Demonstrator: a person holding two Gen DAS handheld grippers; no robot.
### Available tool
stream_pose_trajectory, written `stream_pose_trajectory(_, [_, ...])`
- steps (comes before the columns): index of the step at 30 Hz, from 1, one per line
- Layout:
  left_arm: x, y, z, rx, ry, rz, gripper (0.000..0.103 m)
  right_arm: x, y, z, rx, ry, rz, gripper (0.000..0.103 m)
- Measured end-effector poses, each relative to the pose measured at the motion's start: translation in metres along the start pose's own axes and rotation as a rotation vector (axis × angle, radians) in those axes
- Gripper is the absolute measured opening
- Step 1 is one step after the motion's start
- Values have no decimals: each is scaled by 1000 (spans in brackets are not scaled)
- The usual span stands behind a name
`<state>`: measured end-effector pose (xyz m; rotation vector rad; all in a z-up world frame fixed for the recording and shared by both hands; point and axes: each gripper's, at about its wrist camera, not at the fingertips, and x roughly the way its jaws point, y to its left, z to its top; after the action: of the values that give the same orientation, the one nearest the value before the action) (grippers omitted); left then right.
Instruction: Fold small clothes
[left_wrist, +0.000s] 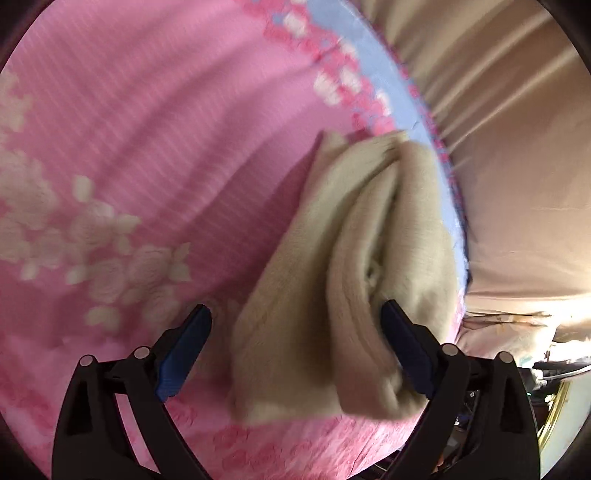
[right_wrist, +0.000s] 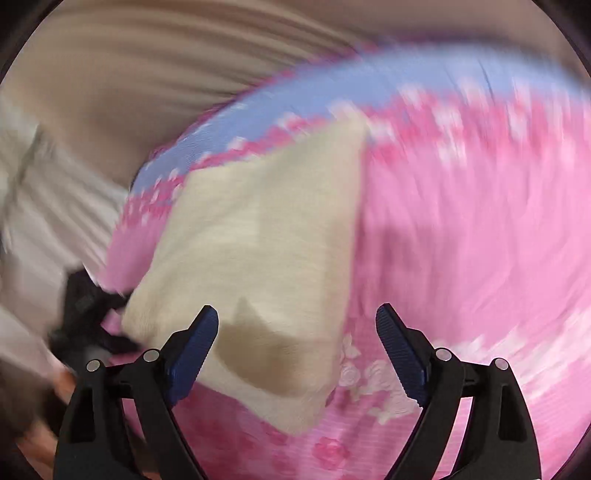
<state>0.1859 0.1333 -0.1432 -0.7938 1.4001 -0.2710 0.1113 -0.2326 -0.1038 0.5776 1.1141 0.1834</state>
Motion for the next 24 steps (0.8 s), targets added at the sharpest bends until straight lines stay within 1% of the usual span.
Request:
stream_pose_trajectory(1, [-1, -1, 0, -6, -21, -31, 91, 13, -11, 0, 51, 27, 45, 86])
stream_pose_trajectory(2, [3, -3, 1, 4, -7, -72, 88, 26, -17, -2, 89, 58, 65, 85])
stream_pose_trajectory(3, [8, -4, 2, 8, 18, -86, 69, 34, -18, -5, 108, 78, 95, 71])
stream_pose_trajectory(4, [13, -5, 1, 5, 42, -103, 51, 43, -16, -9, 123, 95, 153, 56])
stream_pose_trajectory(5, [16, -7, -1, 7, 48, -106, 47, 41, -14, -11, 115, 81, 142, 50])
stream_pose_trajectory(6, [15, -12, -3, 29, 44, -100, 37, 35, -8, -10, 86, 60, 139, 41])
stream_pose_trajectory(7, [12, -20, -6, 61, 39, -96, 35, 29, -5, -9, 69, 50, 138, 36])
stream_pose_trajectory(9, [8, -32, -13, 102, 48, -104, 32, 5, -4, -6, 20, 21, 127, 32])
stream_pose_trajectory(11, [14, -43, -28, 121, 113, -152, 32, -25, -13, -5, -5, -4, 107, 32])
stream_pose_trajectory(12, [20, -48, -38, 138, 141, -155, 32, -36, -19, -3, -17, -10, 86, 32])
stream_pose_trajectory(13, [29, -52, -48, 158, 162, -147, 33, -48, -25, -7, -56, -5, 33, 34])
stream_pose_trajectory(14, [38, -55, -57, 176, 177, -122, 33, -51, -31, -10, -89, 13, -19, 37])
stream_pose_trajectory(15, [49, -55, -67, 177, 183, -77, 36, -51, -35, -11, -105, 34, -72, 43])
stream_pose_trajectory(16, [53, -52, -73, 147, 175, -67, 38, -53, -41, -17, -104, 35, -173, 43])
stream_pose_trajectory(17, [52, -49, -76, 106, 157, -86, 41, -59, -42, -21, -111, 6, -266, 43])
stream_pose_trajectory(18, [47, -46, -77, 67, 132, -106, 46, -69, -35, -22, -127, -42, -317, 43])
stream_pose_trajectory(19, [38, -45, -76, 50, 97, -101, 50, -82, -23, -24, -143, -102, -304, 43])
stream_pose_trajectory(20, [32, -46, -75, 55, 76, -85, 52, -92, -8, -23, -155, -146, -274, 45])
stream_pose_trajectory(21, [21, -49, -72, 79, 35, -50, 57, -93, 9, -20, -170, -152, -241, 54])
stream_pose_trajectory(22, [13, -51, -70, 99, 5, -28, 59, -85, 25, -16, -194, -129, -216, 57])
stream_pose_trajectory(23, [2, -55, -67, 121, -30, -7, 61, -77, 41, -13, -228, -100, -196, 57])
stream_pose_trajectory(24, [-4, -57, -66, 132, -47, 1, 64, -59, 64, -7, -271, -63, -189, 58])
